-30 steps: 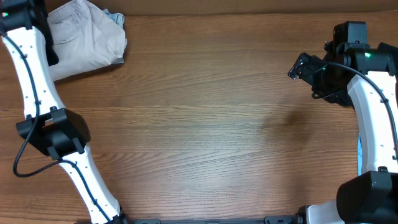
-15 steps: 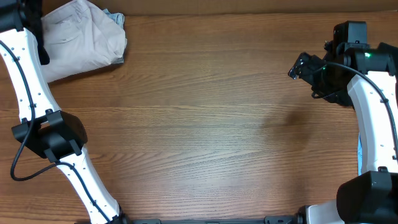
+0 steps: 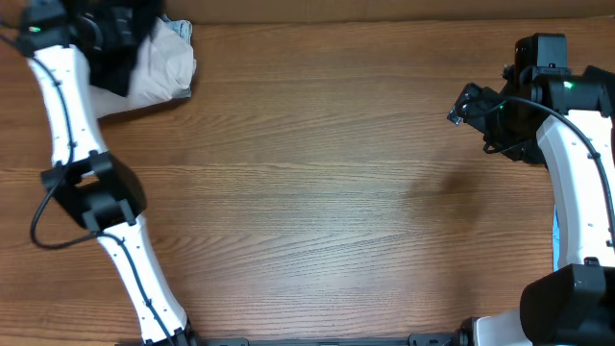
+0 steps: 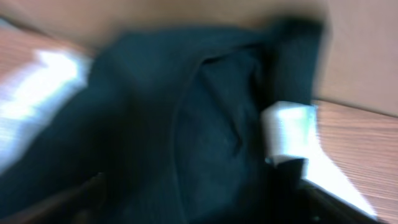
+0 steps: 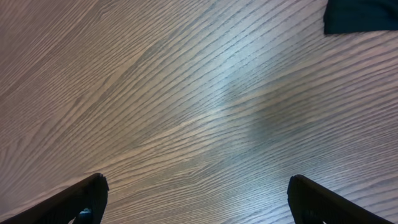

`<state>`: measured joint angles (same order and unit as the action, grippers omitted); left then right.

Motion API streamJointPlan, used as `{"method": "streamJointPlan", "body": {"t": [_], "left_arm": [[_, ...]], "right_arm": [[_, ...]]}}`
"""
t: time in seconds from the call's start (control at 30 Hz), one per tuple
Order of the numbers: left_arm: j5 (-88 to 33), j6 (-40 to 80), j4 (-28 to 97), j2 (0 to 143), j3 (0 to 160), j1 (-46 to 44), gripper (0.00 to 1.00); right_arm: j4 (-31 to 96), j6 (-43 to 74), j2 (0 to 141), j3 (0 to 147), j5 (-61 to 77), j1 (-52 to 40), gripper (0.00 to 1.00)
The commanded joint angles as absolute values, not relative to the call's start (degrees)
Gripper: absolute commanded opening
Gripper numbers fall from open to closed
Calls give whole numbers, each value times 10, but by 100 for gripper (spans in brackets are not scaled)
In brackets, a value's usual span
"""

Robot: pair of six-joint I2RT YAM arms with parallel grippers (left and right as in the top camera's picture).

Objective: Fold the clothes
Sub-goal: 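Carry the bundle to the top-left and place it on the beige stack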

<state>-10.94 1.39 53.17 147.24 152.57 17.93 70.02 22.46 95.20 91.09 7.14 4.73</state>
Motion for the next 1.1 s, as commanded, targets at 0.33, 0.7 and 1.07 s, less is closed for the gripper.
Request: {"method": "streamJointPlan", "body": {"t": [0.33, 0.7, 1.07], "left_arm": [[-276, 107, 554, 1508, 1546, 87, 100], [-107, 56, 608, 1372, 1547, 144, 100], [30, -18, 683, 1452, 1546, 158, 9]], "right_arm": [[698, 222, 953, 910, 67, 46, 97], [691, 220, 953, 910, 67, 46, 98], [684, 221, 953, 910, 87, 46, 97]]}}
